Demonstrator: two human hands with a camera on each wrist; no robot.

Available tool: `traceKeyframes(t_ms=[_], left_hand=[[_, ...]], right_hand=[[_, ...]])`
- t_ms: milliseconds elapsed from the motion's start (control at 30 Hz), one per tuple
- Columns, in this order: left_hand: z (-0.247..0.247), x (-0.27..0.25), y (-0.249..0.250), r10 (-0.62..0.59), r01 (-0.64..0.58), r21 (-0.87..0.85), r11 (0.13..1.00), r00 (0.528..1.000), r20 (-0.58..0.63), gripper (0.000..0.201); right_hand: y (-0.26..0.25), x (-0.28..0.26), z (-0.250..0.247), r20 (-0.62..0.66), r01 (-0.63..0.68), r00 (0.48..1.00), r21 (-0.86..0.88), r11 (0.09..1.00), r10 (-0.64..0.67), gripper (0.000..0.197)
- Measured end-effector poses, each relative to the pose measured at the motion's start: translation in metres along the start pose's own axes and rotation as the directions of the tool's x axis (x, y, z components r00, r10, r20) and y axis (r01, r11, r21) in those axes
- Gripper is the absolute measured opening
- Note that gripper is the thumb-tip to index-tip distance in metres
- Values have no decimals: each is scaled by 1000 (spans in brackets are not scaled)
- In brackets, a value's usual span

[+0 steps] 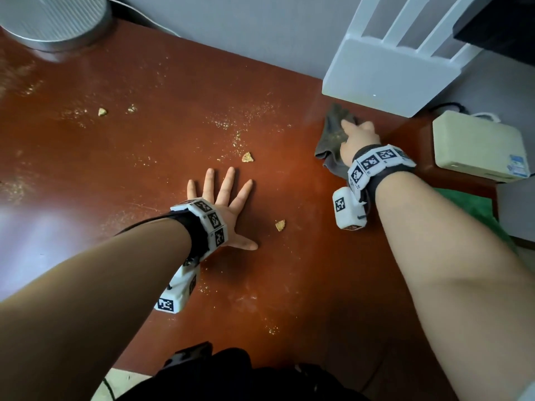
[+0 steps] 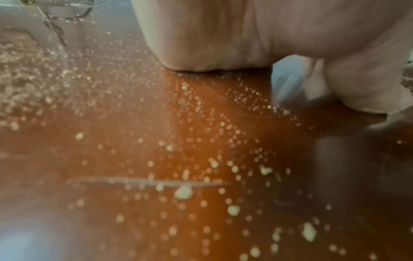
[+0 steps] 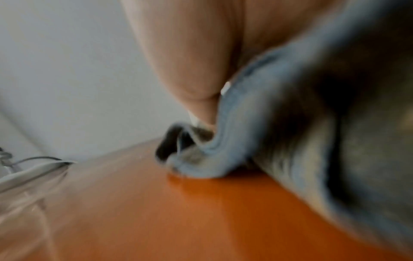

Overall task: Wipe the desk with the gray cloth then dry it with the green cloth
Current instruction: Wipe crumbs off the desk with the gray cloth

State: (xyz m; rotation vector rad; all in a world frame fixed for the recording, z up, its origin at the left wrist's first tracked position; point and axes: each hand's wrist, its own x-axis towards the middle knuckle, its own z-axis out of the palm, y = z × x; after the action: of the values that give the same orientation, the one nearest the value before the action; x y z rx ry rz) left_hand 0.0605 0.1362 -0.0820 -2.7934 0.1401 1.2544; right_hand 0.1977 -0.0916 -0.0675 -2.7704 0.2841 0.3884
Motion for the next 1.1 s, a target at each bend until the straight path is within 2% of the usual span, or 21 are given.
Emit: traceKeyframes(t_ms=[33, 67, 100, 167, 233, 267, 300, 367, 433, 467, 567, 633, 667, 700, 733, 800, 833, 933, 1000, 1033, 1100], left_hand=[[0, -1, 0, 8, -8, -2, 1000, 1000, -2, 122], [0, -3, -1, 22, -22, -8, 1000, 1000, -6, 121], [0, -4, -3, 40, -40, -14, 999, 999, -16, 118], [-3, -3, -11, 79, -79, 12, 997, 996, -44, 112], [-10, 0, -25, 90, -89, 29, 996, 994, -62, 108], [-16, 3, -35, 66, -65, 15, 998, 995, -74, 109], [-24, 6, -46, 27, -28, -13, 1000, 996, -89, 112], [-40, 15, -70, -63, 54, -78, 995, 992, -113, 118], [-54, 24, -90, -118, 101, -131, 986, 985, -126, 122], [-58, 29, -97, -131, 111, -154, 982, 984, -123, 124], [-57, 41, -107, -132, 112, -166, 980, 985, -115, 127], [-52, 45, -108, -122, 105, -144, 984, 985, -119, 128], [-51, 47, -108, -120, 103, -140, 985, 986, -116, 128], [-50, 48, -109, -121, 105, -138, 985, 986, -112, 128], [-51, 50, -109, -122, 107, -136, 985, 986, -110, 128], [-52, 50, -109, -127, 113, -136, 984, 987, -99, 128], [-52, 51, -109, -128, 114, -136, 984, 987, -97, 128], [-52, 51, -110, -124, 112, -135, 985, 988, -88, 128], [-53, 50, -110, -124, 111, -142, 984, 989, -84, 127], [-53, 50, -110, -123, 110, -143, 984, 989, -82, 127], [-53, 50, -110, -123, 112, -142, 984, 989, -78, 127]], right_hand=[[-3, -6, 6, 9, -56, 998, 21, 998, 56, 42], [-8, -15, 11, 49, -36, 998, 0, 999, 35, 40], [-13, -22, 15, 106, 51, 993, -35, 998, -47, 42], [-25, -32, 17, 267, 259, 937, -95, 961, -226, 47], [-31, -31, 13, 341, 361, 890, -125, 924, -302, 49], [-34, -25, 9, 298, 351, 905, -124, 928, -303, 49], [-36, -17, 4, 203, 290, 942, -94, 953, -266, 48], [-41, -1, 0, 61, 139, 989, -87, 986, -134, 49], [-49, 10, 4, 77, 55, 996, -140, 989, -44, 50], [-54, 12, 9, 101, 55, 994, -160, 986, -39, 50], [-67, 5, 23, 201, 239, 958, -172, 956, -204, 48], [-74, -5, 27, 346, 431, 869, -176, 885, -355, 49], [-77, -6, 25, 378, 472, 841, -161, 867, -388, 49], [-80, -4, 22, 353, 472, 845, -141, 871, -401, 48], [-84, 4, 16, 263, 419, 885, -86, 904, -385, 46], [-92, 29, 9, 56, 273, 960, 5, 962, -273, 44], [-97, 41, 9, 5, 217, 976, -12, 976, -217, 47], [-117, 60, 15, 51, 93, 995, -187, 978, -85, 57], [-129, 59, 18, 127, 83, 991, -360, 929, -39, 68], [-131, 56, 18, 165, 115, 985, -399, 910, -53, 70], [-128, 49, 18, 271, 271, 946, -368, 890, -176, 68]])
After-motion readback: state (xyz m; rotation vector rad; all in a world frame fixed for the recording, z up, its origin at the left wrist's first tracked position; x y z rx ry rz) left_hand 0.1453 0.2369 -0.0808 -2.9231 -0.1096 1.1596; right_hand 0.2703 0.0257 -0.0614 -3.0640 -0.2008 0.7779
